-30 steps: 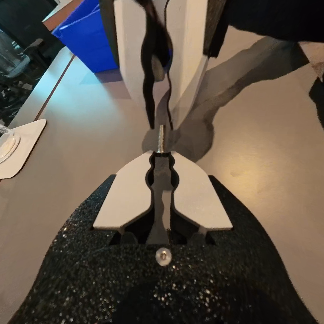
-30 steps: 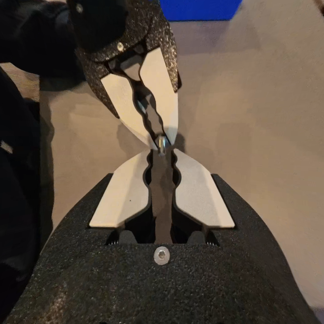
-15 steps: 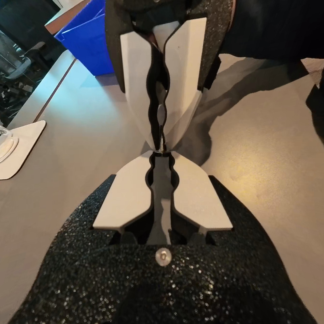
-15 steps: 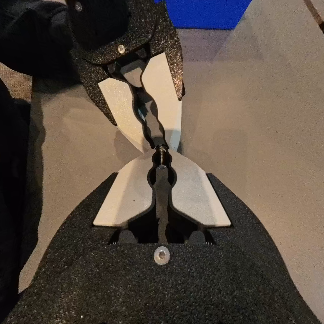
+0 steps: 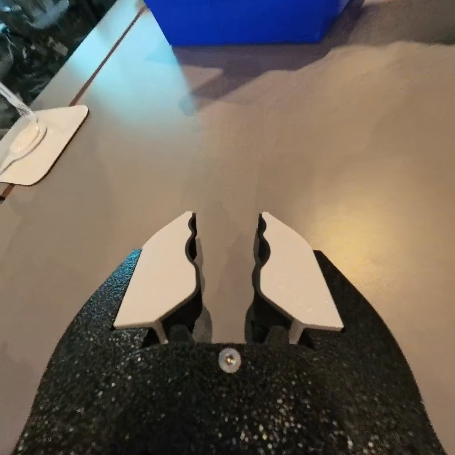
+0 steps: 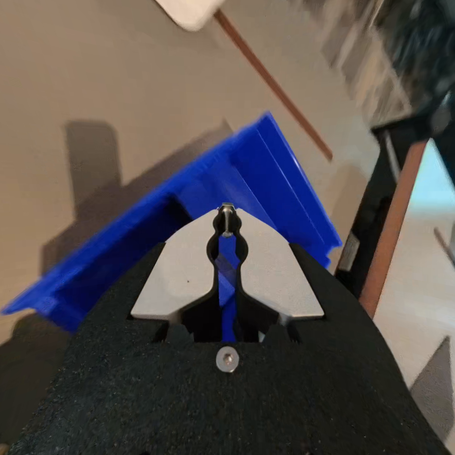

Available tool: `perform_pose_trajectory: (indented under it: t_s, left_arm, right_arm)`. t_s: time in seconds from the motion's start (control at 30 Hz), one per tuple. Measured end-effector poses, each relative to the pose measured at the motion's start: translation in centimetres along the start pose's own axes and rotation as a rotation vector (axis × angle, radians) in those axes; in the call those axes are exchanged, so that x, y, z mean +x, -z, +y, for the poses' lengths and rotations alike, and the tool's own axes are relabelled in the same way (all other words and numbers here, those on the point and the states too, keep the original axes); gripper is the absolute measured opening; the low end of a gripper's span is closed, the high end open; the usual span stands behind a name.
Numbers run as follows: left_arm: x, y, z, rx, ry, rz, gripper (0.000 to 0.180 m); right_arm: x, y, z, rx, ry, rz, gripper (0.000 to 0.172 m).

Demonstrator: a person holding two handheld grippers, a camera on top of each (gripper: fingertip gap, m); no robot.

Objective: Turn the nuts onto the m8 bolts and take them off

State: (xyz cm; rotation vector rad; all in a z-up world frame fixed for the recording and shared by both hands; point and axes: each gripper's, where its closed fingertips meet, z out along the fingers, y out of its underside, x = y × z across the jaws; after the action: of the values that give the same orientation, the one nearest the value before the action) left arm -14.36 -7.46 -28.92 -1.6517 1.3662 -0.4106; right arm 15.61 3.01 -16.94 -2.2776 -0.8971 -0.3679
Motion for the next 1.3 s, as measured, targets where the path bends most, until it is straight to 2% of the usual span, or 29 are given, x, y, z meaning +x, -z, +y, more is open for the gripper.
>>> perform_pose_trajectory:
  t_s: [0.1,0.23,0.4,0.53,0.6,0.7,0.8,0.9,0.97,1.07,1.23,1.3]
  left_arm:
    - [0.3,-0.3,0.5,-0.041,-0.029,0.004,0.045]
    - [0.5,-0.5,0.7,-0.059,-0.045,0.009,0.042]
    - [0.5,-0.4,0.7,-0.058,-0.037,0.014,0.040]
    - [0.6,-0.5,0.7,-0.062,-0.040,0.016,0.040]
    - [0.5,-0.5,0.7,-0.062,-0.037,0.017,0.040]
    - [0.5,-0.5,0.7,-0.066,-0.035,0.019,0.039]
    - [0.5,-0.6,0.8,-0.069,-0.030,0.018,0.038]
    - [0.4,-0.6,0.8,-0.070,-0.029,0.018,0.038]
    - [0.4,-0.6,0.8,-0.070,-0.029,0.018,0.038]
    - [0.4,-0.6,0.7,-0.069,-0.030,0.017,0.038]
    - [0.4,-0.6,0.7,-0.070,-0.030,0.015,0.037]
    - [0.4,-0.6,0.8,-0.070,-0.031,0.015,0.036]
  right_arm:
    - [3.6,-3.5,3.8,-0.159,-0.052,-0.058,0.008]
    - [4.7,-6.3,7.5,-0.320,-0.049,-0.131,0.008]
    - [4.5,-7.2,8.6,-0.380,-0.050,-0.193,0.010]
    - [4.8,-6.7,8.5,-0.397,-0.040,-0.155,0.014]
    - [4.4,-5.3,6.5,-0.313,-0.054,-0.124,0.015]
    - [1.1,-1.5,0.8,-0.054,-0.061,-0.119,0.014]
    - [-6.1,2.7,-5.7,0.273,-0.062,-0.231,0.015]
    - [-14.1,5.0,-9.3,0.488,-0.021,-0.356,0.016]
    - [-17.9,4.7,-10.5,0.585,-0.004,-0.385,0.019]
    - [-20.9,2.9,-11.9,0.715,-0.028,-0.378,0.023]
    - [-22.8,0.4,-13.2,0.900,-0.163,-0.352,0.025]
    - [-23.8,0.0,-13.1,0.914,-0.211,-0.404,0.024]
